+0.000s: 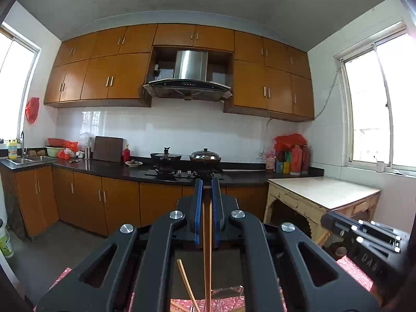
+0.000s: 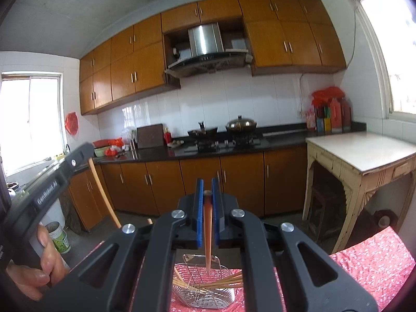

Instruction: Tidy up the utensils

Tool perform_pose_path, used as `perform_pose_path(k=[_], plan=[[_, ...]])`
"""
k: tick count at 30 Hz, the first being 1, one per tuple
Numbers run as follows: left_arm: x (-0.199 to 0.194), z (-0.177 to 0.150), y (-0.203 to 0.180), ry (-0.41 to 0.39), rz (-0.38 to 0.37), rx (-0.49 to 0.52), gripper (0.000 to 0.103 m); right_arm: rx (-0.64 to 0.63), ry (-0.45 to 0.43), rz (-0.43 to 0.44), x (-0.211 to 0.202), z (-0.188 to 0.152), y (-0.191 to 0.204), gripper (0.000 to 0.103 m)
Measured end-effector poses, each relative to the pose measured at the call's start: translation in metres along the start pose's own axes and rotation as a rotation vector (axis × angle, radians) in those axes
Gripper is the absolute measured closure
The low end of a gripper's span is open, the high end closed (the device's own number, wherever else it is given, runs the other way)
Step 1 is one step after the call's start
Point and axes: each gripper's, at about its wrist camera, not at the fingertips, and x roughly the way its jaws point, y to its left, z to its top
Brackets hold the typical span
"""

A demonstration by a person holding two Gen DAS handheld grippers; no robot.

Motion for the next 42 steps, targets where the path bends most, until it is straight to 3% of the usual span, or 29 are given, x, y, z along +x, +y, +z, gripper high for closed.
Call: perform_pose_path(k=[9, 18, 20, 21, 23, 24, 33, 42], plan=[[0.049, -0.040, 0.006, 0.084, 0.053, -0.033, 0.096, 0.025, 0.105, 0.007, 0.052, -0.025, -0.012, 0.096], [0.061, -0.056, 0.005, 0.144, 0.063, -0.020, 0.096, 0.053, 0.185, 0.003, 0.083, -0.042, -0.020, 0.095], [0.058, -0.054, 0.005, 0.142, 0.057, -0.017, 0.095, 0.051, 0.187, -0.018, 0.083, -0.044, -0.021, 0.089], [0.054, -0.051, 0.006, 0.141, 0.059, -0.011, 0.091, 0.054, 0.184, -0.026, 0.081, -0.043, -0.023, 0.085], [0.048, -0.047, 0.009, 0.137, 0.066, -0.012, 0.069, 0.069, 0.174, -0.042, 0.077, -0.042, -0.027, 0.071], [0.047, -0.044, 0.011, 0.133, 0.067, -0.018, 0.057, 0.073, 0.170, -0.047, 0.074, -0.041, -0.028, 0.071], [0.015, -0.025, 0.033, 0.125, 0.096, -0.039, 0.052, 0.081, 0.121, -0.092, 0.028, -0.030, -0.030, 0.061], [-0.029, -0.038, 0.054, 0.181, 0.113, -0.047, 0.034, 0.098, 0.113, -0.097, -0.025, -0.050, -0.032, 0.040]])
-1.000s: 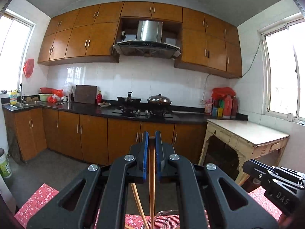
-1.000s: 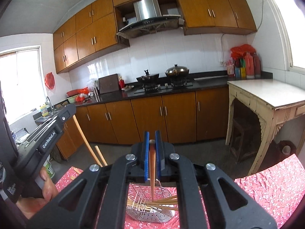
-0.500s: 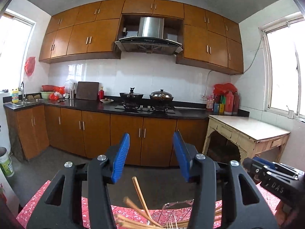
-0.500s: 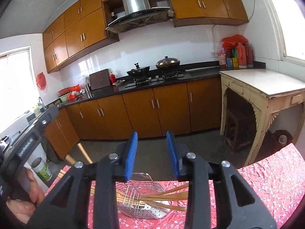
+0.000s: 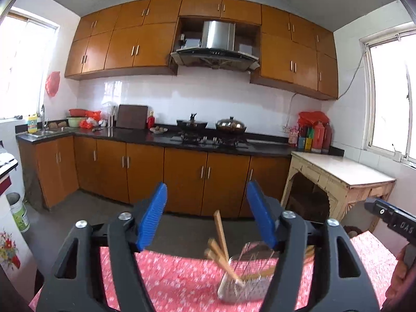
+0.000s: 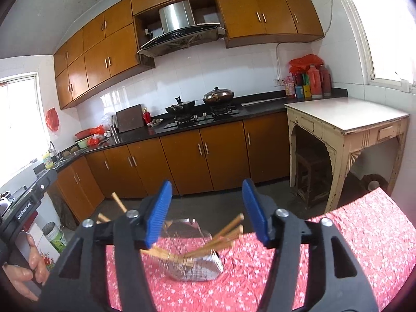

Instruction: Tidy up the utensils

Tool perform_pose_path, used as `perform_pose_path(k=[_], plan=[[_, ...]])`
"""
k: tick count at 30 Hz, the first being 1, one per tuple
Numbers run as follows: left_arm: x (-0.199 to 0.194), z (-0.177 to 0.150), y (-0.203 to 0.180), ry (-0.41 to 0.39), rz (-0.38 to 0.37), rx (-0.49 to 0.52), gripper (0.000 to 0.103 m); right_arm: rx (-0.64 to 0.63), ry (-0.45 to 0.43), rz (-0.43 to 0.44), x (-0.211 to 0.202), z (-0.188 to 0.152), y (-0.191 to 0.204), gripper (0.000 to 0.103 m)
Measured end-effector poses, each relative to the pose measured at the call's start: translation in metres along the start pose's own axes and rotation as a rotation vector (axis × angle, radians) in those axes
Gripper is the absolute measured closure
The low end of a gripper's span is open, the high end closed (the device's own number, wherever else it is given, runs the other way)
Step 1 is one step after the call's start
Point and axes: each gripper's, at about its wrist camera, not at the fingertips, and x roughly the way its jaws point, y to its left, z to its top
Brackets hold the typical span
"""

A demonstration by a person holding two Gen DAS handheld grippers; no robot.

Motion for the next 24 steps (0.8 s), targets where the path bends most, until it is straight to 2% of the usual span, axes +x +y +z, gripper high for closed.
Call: perform_pose_path(k=[3, 5, 7, 8, 9, 16, 24], plan=[[-0.013, -0.015, 0.008, 0.025, -0.019, -0.001, 0.025, -0.008, 0.003, 0.013, -0.014, -0.021, 0.003, 0.028], [-0.022, -0.026, 0.012, 0.035, -0.040, 0.003, 0.017, -0.027, -0.002, 0.018, -0.023, -0.033, 0.008, 0.014], [-0.029, -0.033, 0.015, 0.035, -0.046, 0.009, 0.007, -0.050, -0.023, 0.021, -0.035, -0.048, 0.014, 0.006], [-0.034, -0.037, 0.016, 0.030, -0.050, 0.013, 0.005, -0.061, -0.034, 0.020, -0.040, -0.054, 0.017, 0.004], [-0.040, -0.042, 0.018, 0.026, -0.053, 0.013, 0.002, -0.073, -0.049, 0.016, -0.047, -0.062, 0.020, 0.004], [-0.065, -0.077, 0.031, 0.031, -0.073, -0.015, 0.002, -0.174, -0.109, -0.055, -0.082, -0.101, 0.044, 0.004], [-0.096, -0.116, 0.037, 0.072, -0.102, -0.002, 0.002, -0.184, -0.098, -0.065, -0.109, -0.149, 0.047, 0.004]])
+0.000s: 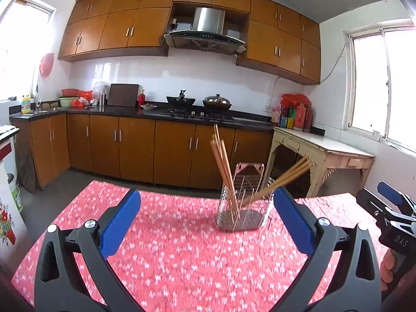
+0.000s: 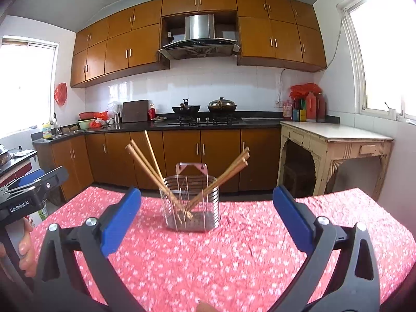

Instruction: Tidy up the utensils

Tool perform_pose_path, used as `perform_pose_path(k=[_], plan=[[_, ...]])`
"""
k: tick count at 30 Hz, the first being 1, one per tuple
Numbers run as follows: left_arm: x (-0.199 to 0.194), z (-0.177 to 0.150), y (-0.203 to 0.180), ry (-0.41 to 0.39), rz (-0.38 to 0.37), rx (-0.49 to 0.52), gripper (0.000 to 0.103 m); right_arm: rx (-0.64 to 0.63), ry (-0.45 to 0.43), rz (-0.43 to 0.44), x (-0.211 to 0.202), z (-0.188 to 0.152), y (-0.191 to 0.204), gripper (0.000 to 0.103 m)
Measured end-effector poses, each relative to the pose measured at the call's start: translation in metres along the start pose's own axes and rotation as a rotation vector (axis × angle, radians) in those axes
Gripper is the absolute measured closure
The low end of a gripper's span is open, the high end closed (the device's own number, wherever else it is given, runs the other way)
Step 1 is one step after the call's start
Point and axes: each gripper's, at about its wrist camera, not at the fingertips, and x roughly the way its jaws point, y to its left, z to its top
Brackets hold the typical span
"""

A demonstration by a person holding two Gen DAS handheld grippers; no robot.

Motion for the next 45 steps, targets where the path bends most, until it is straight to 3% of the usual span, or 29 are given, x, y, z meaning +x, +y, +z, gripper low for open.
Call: perform_pose_path(k=[7, 16, 24, 45], plan=[[-0.022, -0.029, -0.011, -0.009, 0.039, 0.049, 0.002, 0.010, 0.012, -0.007, -0.017, -0.032, 0.002, 0.004], [-0.034, -0.043, -0.013, -0.026, 0.014, 0.040, 0.002, -0.002, -0.046, -0.037, -0.033, -0.049, 0.001, 0.004], [-0.037, -0.047, -0.022, -0.039, 0.037, 0.083, 0.002, 0.015, -0.042, -0.026, -0.033, -0.052, 0.003, 0.004], [-0.041, -0.054, -0.023, -0.044, 0.032, 0.066, 0.002, 0.019, -0.039, -0.020, -0.036, -0.055, 0.005, 0.004]])
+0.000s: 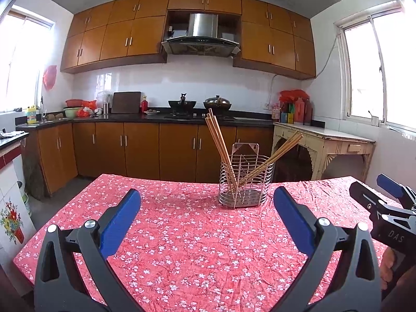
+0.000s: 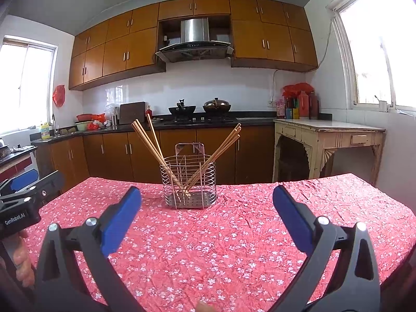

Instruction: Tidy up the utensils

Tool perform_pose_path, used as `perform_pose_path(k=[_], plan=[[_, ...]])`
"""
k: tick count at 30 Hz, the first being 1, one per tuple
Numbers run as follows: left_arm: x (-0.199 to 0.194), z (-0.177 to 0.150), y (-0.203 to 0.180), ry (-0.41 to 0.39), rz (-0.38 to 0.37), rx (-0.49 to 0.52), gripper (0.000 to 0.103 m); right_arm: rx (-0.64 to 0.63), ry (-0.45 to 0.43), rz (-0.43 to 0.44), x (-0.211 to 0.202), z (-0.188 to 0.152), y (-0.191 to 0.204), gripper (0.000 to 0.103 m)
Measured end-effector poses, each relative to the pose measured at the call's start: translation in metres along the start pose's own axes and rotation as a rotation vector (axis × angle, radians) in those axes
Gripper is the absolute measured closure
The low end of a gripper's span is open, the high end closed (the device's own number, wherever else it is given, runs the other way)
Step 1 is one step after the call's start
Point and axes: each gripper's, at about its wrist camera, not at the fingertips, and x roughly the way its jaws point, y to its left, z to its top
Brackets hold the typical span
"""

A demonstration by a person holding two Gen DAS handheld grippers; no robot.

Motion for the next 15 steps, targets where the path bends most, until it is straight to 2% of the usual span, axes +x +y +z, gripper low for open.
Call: perform_pose_path(k=[15], plan=[[0.0009, 0.0013, -0.0025, -0.001, -0.007, 0.001, 0.002, 0.005, -0.004, -0.004, -0.0003, -0.0007, 0.0003, 0.004]])
